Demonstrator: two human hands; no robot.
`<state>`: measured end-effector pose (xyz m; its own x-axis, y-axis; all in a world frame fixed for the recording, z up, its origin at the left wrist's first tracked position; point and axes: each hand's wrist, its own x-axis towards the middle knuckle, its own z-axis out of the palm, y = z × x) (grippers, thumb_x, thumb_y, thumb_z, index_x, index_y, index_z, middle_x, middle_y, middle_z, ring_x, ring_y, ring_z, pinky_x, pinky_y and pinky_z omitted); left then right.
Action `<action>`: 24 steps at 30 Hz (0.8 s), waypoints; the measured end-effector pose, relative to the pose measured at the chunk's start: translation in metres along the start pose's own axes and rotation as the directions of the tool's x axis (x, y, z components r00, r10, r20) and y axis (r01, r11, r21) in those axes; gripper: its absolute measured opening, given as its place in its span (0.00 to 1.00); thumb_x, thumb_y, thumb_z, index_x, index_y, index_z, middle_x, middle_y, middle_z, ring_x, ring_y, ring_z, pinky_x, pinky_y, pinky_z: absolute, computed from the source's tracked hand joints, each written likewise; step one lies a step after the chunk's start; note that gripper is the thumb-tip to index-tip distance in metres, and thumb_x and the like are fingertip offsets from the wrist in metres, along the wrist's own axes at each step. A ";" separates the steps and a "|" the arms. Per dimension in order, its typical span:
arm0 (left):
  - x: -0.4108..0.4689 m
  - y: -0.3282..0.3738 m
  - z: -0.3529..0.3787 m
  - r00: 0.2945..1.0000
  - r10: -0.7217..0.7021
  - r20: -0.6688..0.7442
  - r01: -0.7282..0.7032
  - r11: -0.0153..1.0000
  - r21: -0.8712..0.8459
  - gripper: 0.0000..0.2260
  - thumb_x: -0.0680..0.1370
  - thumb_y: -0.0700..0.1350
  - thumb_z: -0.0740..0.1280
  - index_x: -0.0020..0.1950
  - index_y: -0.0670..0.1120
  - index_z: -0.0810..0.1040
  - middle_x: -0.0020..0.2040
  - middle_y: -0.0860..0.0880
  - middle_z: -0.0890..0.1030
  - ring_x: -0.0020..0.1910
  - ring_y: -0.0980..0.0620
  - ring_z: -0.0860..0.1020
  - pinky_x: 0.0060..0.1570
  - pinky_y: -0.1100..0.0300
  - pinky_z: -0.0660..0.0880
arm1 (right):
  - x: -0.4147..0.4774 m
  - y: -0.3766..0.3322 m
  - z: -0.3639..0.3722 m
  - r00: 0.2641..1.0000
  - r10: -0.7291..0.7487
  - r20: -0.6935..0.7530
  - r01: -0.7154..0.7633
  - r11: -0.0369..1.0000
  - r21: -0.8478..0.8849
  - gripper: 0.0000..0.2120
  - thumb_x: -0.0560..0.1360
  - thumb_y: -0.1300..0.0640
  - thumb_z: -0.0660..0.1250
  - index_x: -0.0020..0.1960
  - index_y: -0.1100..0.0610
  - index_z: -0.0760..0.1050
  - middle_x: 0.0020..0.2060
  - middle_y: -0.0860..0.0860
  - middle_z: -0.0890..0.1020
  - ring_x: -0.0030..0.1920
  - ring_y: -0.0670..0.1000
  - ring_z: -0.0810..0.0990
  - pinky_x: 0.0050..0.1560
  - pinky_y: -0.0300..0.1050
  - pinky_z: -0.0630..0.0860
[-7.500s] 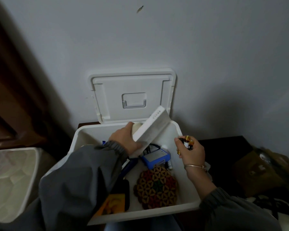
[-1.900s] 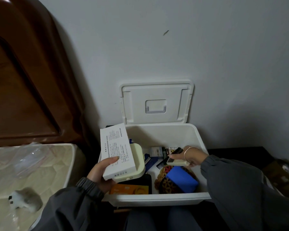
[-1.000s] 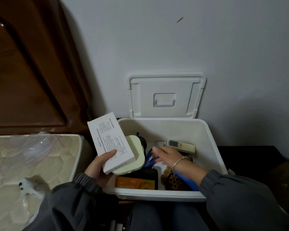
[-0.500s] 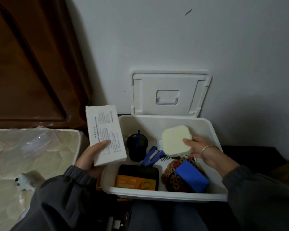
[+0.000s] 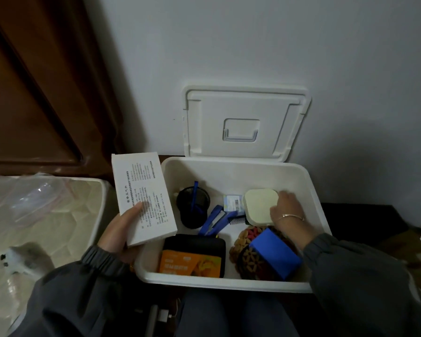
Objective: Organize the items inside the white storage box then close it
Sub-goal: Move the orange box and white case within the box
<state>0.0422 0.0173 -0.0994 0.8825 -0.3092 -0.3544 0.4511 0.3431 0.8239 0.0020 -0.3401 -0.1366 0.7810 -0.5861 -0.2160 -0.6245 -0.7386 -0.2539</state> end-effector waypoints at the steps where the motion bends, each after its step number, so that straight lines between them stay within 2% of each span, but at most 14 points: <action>1: 0.000 -0.001 0.001 1.000 0.004 -0.009 -0.004 1.000 0.000 0.10 0.73 0.46 0.64 0.45 0.55 0.85 0.48 0.47 0.85 0.44 0.49 0.84 0.47 0.49 0.79 | -0.004 -0.004 0.002 0.997 -0.068 -0.033 0.068 0.998 -0.004 0.21 0.75 0.60 0.63 0.67 0.62 0.66 0.65 0.60 0.69 0.63 0.60 0.70 0.62 0.50 0.69; 2: 0.001 -0.001 0.001 1.000 0.002 -0.017 -0.002 1.000 -0.003 0.11 0.75 0.46 0.63 0.44 0.55 0.85 0.48 0.47 0.85 0.44 0.49 0.84 0.47 0.49 0.79 | -0.010 -0.011 0.005 0.984 -0.171 -0.059 0.172 0.985 0.007 0.22 0.75 0.58 0.64 0.68 0.60 0.66 0.65 0.59 0.69 0.64 0.58 0.69 0.64 0.49 0.67; 4: 0.002 -0.002 -0.001 0.999 -0.004 -0.033 0.004 1.000 -0.013 0.12 0.77 0.45 0.62 0.44 0.53 0.86 0.48 0.47 0.85 0.43 0.49 0.84 0.47 0.49 0.79 | -0.026 -0.029 0.009 0.906 -0.421 -0.026 0.422 0.902 0.094 0.21 0.75 0.54 0.66 0.67 0.57 0.68 0.64 0.55 0.71 0.64 0.55 0.69 0.65 0.46 0.65; 6: 0.002 -0.003 -0.001 0.999 -0.007 -0.052 0.006 1.000 -0.016 0.12 0.78 0.44 0.61 0.45 0.51 0.85 0.47 0.47 0.85 0.43 0.49 0.84 0.45 0.50 0.80 | -0.045 -0.050 0.017 0.791 -0.595 0.141 0.570 0.801 0.181 0.23 0.74 0.48 0.67 0.66 0.55 0.69 0.62 0.53 0.72 0.63 0.54 0.70 0.62 0.46 0.68; 7: 0.002 -0.003 0.000 0.998 -0.012 -0.060 0.011 1.000 -0.018 0.11 0.78 0.44 0.60 0.48 0.50 0.83 0.47 0.46 0.85 0.42 0.49 0.84 0.45 0.50 0.80 | -0.053 -0.058 0.024 0.734 -0.633 0.245 0.618 0.773 0.145 0.27 0.73 0.44 0.67 0.67 0.55 0.68 0.62 0.53 0.72 0.63 0.55 0.71 0.62 0.47 0.69; 8: 0.002 -0.004 0.000 0.998 -0.018 -0.065 0.016 1.000 -0.022 0.10 0.79 0.44 0.60 0.50 0.49 0.81 0.47 0.46 0.85 0.42 0.49 0.84 0.44 0.50 0.80 | -0.058 -0.066 0.032 0.693 -0.633 0.345 0.657 0.752 0.061 0.30 0.71 0.40 0.67 0.67 0.55 0.67 0.62 0.54 0.72 0.62 0.56 0.71 0.61 0.49 0.70; 10: 0.002 -0.004 0.001 0.997 -0.027 -0.066 0.025 0.999 -0.032 0.09 0.79 0.43 0.60 0.54 0.48 0.78 0.48 0.46 0.85 0.42 0.49 0.84 0.43 0.52 0.81 | -0.065 -0.074 0.048 0.656 -0.576 0.488 0.690 0.720 -0.078 0.33 0.70 0.38 0.67 0.67 0.55 0.65 0.61 0.55 0.72 0.59 0.57 0.73 0.58 0.50 0.72; 12: 0.003 -0.005 0.001 0.997 -0.037 -0.069 0.034 0.998 -0.045 0.09 0.79 0.43 0.60 0.55 0.47 0.77 0.47 0.46 0.85 0.42 0.49 0.84 0.40 0.54 0.82 | -0.069 -0.079 0.063 0.642 -0.532 0.552 0.696 0.706 -0.130 0.30 0.71 0.41 0.68 0.66 0.56 0.64 0.60 0.57 0.73 0.57 0.58 0.74 0.55 0.49 0.72; 15: 0.003 -0.006 0.000 0.998 -0.027 -0.061 0.024 0.999 -0.045 0.10 0.77 0.43 0.61 0.57 0.46 0.76 0.48 0.46 0.85 0.43 0.49 0.84 0.37 0.55 0.82 | -0.070 -0.081 0.075 0.641 -0.516 0.569 0.706 0.686 -0.173 0.29 0.72 0.51 0.68 0.67 0.57 0.61 0.60 0.59 0.72 0.58 0.59 0.72 0.56 0.51 0.71; 19: 0.006 -0.006 -0.004 0.998 -0.019 -0.061 0.017 0.999 -0.038 0.17 0.71 0.46 0.66 0.59 0.47 0.76 0.50 0.46 0.85 0.45 0.48 0.84 0.39 0.54 0.82 | -0.070 -0.081 0.076 0.638 -0.539 0.551 0.704 0.698 -0.132 0.28 0.71 0.49 0.70 0.64 0.57 0.63 0.58 0.58 0.72 0.57 0.58 0.72 0.57 0.50 0.72; 22: 0.007 -0.007 -0.005 0.997 -0.024 -0.078 0.020 0.999 -0.050 0.17 0.70 0.46 0.67 0.59 0.47 0.76 0.51 0.46 0.85 0.47 0.48 0.84 0.40 0.54 0.82 | -0.075 -0.077 0.071 0.594 -0.513 0.620 0.643 0.766 0.017 0.26 0.71 0.48 0.70 0.62 0.59 0.64 0.53 0.59 0.75 0.52 0.58 0.76 0.49 0.47 0.73; 24: 0.007 -0.007 -0.004 0.996 -0.028 -0.086 0.022 0.997 -0.068 0.17 0.70 0.46 0.67 0.59 0.47 0.77 0.51 0.45 0.84 0.47 0.48 0.84 0.38 0.55 0.81 | -0.078 -0.076 0.060 0.581 -0.499 0.643 0.612 0.789 0.059 0.28 0.69 0.44 0.70 0.61 0.56 0.65 0.50 0.57 0.76 0.47 0.55 0.76 0.45 0.46 0.73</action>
<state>0.0455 0.0167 -0.1097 0.8778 -0.2415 -0.4138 0.4784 0.3958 0.7839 -0.0116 -0.2181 -0.1566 0.7581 0.2421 -0.6055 -0.0156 -0.9215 -0.3881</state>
